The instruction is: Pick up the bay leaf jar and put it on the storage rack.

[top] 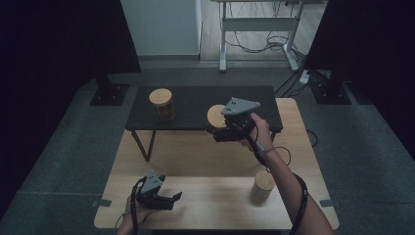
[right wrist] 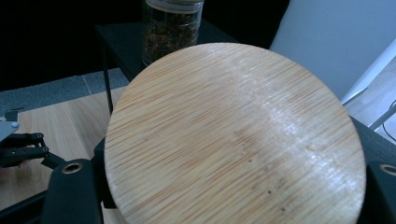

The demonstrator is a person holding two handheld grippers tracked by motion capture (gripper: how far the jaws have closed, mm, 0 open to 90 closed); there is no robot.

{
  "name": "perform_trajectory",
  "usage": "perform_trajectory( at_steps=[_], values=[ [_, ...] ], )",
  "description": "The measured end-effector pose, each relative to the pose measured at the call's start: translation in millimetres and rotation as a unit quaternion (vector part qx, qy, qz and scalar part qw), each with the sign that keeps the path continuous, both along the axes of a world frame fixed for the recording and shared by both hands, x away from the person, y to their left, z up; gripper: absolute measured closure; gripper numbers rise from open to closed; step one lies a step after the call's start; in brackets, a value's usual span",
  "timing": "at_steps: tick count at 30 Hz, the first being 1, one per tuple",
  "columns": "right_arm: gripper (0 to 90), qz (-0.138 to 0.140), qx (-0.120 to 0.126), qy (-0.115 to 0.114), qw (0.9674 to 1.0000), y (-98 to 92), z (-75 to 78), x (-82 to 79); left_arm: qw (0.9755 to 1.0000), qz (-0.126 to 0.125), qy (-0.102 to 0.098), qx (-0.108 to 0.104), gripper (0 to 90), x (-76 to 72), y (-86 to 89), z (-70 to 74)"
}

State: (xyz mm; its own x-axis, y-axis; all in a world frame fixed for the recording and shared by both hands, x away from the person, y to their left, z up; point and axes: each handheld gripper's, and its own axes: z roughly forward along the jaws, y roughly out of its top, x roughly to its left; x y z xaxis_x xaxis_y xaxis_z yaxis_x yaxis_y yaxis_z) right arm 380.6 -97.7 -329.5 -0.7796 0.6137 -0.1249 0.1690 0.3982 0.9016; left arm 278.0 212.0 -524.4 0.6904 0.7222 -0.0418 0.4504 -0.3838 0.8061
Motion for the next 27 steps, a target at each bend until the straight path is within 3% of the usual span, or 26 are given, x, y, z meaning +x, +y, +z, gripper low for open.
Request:
perform_trajectory(
  at_steps=[14, 27],
  values=[
    [24.9, -0.004, -0.005, -0.004, 1.0, -1.3, -2.0, 19.5, 1.0, 0.003, -0.002, 0.004, 7.9, -0.3, 1.5, 0.5],
    [24.9, -0.017, 0.005, -0.008, 0.9998, -2.8, 0.7, 33.3, 1.0, 0.005, -0.004, 0.001, 7.9, -0.8, 4.4, 2.2]
  ],
)
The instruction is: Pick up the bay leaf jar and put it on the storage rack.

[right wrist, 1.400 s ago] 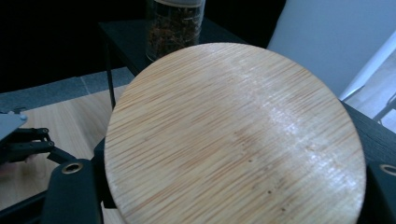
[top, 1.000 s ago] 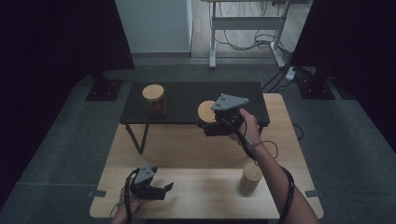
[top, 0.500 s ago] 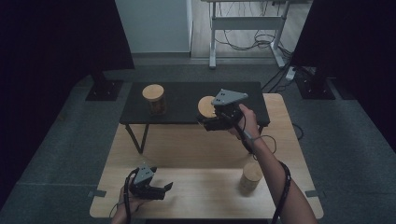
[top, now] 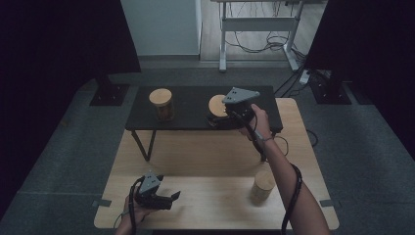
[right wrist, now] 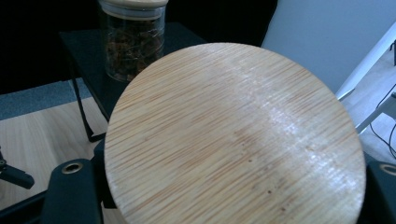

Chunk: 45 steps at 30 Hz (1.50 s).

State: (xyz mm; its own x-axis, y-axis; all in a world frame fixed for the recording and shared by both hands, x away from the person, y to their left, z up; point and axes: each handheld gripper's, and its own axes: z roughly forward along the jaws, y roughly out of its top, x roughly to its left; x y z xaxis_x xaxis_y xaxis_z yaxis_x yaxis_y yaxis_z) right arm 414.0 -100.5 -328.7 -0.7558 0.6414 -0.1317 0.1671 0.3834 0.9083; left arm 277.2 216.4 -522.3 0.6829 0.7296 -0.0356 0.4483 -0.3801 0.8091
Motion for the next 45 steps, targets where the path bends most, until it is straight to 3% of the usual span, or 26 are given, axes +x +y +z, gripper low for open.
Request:
perform_trajectory(
  at_steps=[11, 20, 33, 38, 45],
  values=[
    [24.9, -0.001, 0.004, 0.005, 1.0, 1.0, -4.0, 13.8, 1.0, 0.001, -0.001, 0.002, 7.9, 0.2, 0.5, 0.2],
    [24.9, -0.018, 0.007, 0.014, 0.9997, 3.1, -10.2, 24.7, 1.0, 0.001, 0.0, -0.001, 8.0, 0.5, 1.1, 0.1],
    [24.8, -0.025, 0.013, 0.026, 0.9993, 4.6, -10.6, 31.6, 1.0, 0.003, 0.002, -0.004, 8.0, 0.9, 1.4, 0.2],
    [20.4, -0.047, -0.015, 0.029, 0.9984, 9.4, -13.9, 34.5, 1.0, 0.003, 0.002, -0.001, 8.0, 1.1, 1.2, -0.5],
    [20.7, -0.05, -0.008, 0.032, 0.9982, 8.7, -16.5, 34.2, 1.0, 0.003, 0.002, 0.0, 8.0, 1.2, 1.0, -0.9]
  ],
)
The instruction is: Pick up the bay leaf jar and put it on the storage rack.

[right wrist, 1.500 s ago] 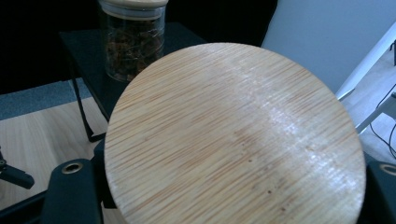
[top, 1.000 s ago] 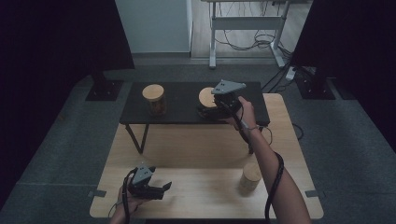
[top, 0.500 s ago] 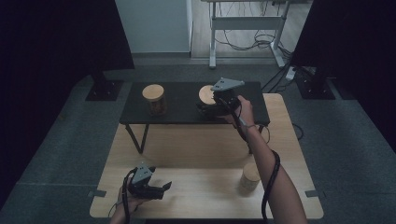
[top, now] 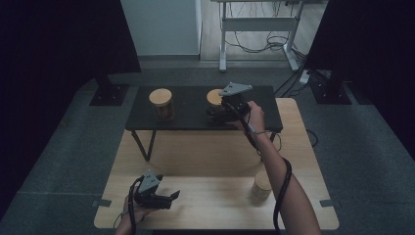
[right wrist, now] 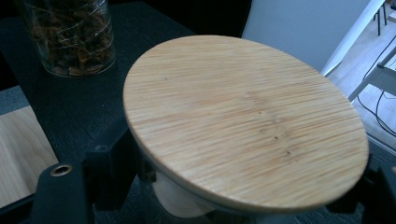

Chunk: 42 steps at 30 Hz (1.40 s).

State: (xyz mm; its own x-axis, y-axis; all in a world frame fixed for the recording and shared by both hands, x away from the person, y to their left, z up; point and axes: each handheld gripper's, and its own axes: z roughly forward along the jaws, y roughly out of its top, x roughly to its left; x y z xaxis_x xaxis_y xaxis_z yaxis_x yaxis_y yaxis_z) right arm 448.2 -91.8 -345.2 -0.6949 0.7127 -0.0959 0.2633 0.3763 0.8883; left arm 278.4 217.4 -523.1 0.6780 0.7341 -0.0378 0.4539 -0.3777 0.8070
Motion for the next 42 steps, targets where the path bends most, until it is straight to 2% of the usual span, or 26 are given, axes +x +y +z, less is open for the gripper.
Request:
perform_trajectory(
  at_steps=[11, 17, 27, 42],
  values=[
    [20.5, -0.002, -0.001, -0.002, 1.0, 0.2, 0.0, -0.8, 1.0, -0.001, -0.001, 0.002, 8.0, 0.0, 0.0, -0.1],
    [16.4, -0.007, -0.004, -0.01, 0.9999, 2.0, -0.8, -3.3, 0.9999, 0.007, 0.007, -0.003, 8.1, 3.1, 3.9, -2.9],
    [10.8, -0.019, 0.009, -0.022, 0.9995, 0.3, 2.4, -10.8, 1.0, 0.006, 0.006, -0.004, 8.0, 2.7, 3.7, -2.6],
    [9.6, -0.022, 0.033, -0.035, 0.9986, -18.6, -0.7, -28.7, 0.9999, 0.006, 0.009, 0.001, 8.0, 3.4, 2.8, -4.5]
  ],
)
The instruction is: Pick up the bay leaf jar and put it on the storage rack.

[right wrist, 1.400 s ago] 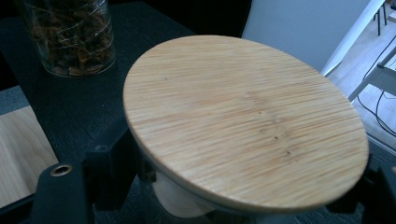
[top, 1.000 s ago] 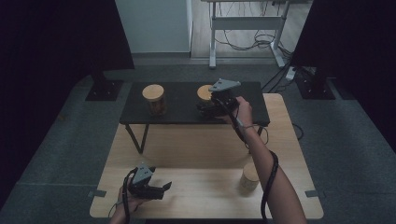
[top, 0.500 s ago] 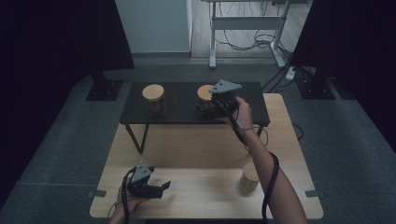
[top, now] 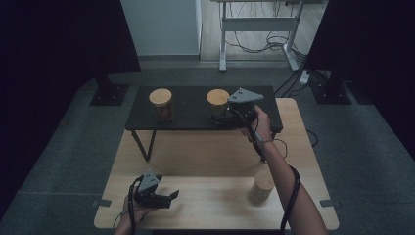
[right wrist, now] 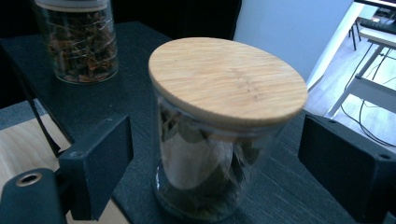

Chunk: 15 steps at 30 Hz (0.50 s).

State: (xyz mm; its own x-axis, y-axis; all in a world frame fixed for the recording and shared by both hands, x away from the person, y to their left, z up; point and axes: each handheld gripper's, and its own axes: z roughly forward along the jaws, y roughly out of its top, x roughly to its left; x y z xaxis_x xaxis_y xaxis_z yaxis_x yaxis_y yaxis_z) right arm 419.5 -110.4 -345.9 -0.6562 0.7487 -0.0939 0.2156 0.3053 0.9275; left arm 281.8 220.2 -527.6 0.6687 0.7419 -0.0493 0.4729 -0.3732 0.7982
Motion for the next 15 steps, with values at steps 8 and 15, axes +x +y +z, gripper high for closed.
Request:
perform_trajectory(
  at_steps=[8, 15],
  values=[
    [9.4, 0.002, 0.009, -0.016, 0.9998, -7.2, 0.2, -17.5, 1.0, 0.001, 0.002, 0.002, 7.9, 0.6, -0.3, -1.2],
    [9.5, 0.012, 0.017, -0.025, 0.9995, -15.2, -5.5, -38.1, 1.0, 0.001, 0.002, 0.003, 7.9, 0.3, -0.6, -1.4]
  ],
)
